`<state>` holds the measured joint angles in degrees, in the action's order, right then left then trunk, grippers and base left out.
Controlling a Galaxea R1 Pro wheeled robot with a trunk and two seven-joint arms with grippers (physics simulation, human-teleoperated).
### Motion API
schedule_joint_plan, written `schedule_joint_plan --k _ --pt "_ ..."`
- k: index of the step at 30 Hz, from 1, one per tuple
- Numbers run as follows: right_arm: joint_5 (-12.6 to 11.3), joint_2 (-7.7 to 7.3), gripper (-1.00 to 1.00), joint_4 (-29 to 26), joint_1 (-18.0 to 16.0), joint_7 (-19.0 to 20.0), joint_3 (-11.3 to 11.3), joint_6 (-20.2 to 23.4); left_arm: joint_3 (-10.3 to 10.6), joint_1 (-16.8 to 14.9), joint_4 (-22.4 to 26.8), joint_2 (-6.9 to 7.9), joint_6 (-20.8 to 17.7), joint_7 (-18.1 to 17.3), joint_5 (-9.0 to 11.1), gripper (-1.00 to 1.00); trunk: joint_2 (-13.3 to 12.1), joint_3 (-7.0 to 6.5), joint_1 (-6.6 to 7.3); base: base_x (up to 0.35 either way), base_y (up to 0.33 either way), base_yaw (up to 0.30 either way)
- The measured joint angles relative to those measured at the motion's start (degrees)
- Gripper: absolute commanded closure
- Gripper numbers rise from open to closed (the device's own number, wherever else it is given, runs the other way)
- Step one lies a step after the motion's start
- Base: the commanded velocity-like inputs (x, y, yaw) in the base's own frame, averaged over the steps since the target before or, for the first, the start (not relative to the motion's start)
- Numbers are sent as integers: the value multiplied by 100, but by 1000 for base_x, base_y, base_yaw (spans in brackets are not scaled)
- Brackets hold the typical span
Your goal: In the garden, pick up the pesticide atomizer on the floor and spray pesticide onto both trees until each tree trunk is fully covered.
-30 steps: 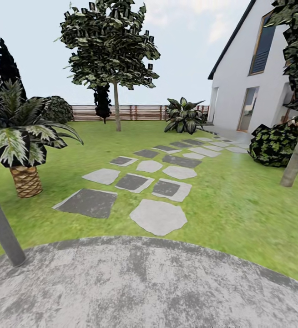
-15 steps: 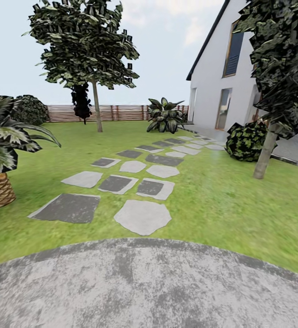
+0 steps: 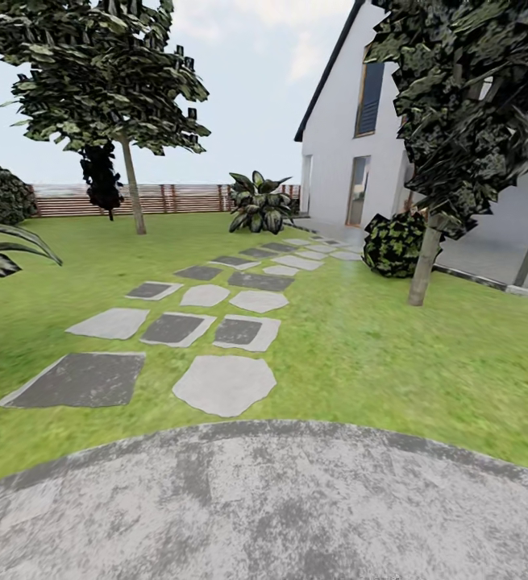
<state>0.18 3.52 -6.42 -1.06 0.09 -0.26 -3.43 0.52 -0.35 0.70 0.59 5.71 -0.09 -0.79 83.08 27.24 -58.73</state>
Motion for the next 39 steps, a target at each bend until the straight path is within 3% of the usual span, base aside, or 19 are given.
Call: schedule_joint_plan --k 12,39 --pt "-1 -43 -100 -23 0 4 -2 15 0 0 3 -1 9 15 0 -100 0 15 0 0 -201 -265" --pt "-9 -44 -100 -18 -2 -18 -9 18 0 1 9 2 9 18 0 -100 0 71 0 0 -7 -237"
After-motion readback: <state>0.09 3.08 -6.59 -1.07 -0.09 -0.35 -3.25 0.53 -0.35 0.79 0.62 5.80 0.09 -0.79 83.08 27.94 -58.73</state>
